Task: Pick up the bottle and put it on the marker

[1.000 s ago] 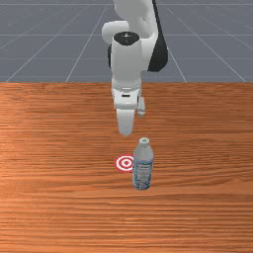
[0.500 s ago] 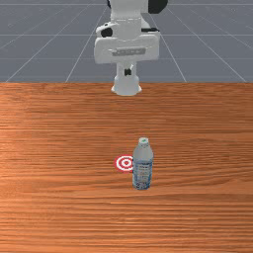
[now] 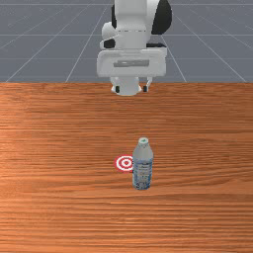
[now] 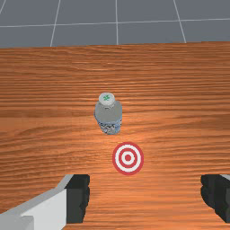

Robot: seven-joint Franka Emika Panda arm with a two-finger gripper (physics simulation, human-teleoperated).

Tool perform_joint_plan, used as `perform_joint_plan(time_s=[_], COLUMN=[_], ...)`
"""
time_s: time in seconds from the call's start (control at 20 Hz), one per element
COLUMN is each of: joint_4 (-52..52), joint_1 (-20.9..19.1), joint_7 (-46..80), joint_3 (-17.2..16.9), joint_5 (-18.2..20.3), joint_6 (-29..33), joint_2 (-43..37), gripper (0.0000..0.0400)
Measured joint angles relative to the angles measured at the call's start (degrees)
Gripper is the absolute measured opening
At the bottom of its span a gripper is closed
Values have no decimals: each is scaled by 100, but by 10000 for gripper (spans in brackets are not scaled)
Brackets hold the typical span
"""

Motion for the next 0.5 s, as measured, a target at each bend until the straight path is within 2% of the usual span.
perform_joint_plan(time_s=[0.1, 0.3, 0.5], joint_4=[34, 257, 574], joint_1=[88, 240, 343], joint_7=[253, 473, 578], joint_3=[31, -22, -124], joint_5=[-106, -279, -391], joint_6=[936, 2007, 2608], joint_2=[406, 1133, 1834], gripper=[388, 398, 400])
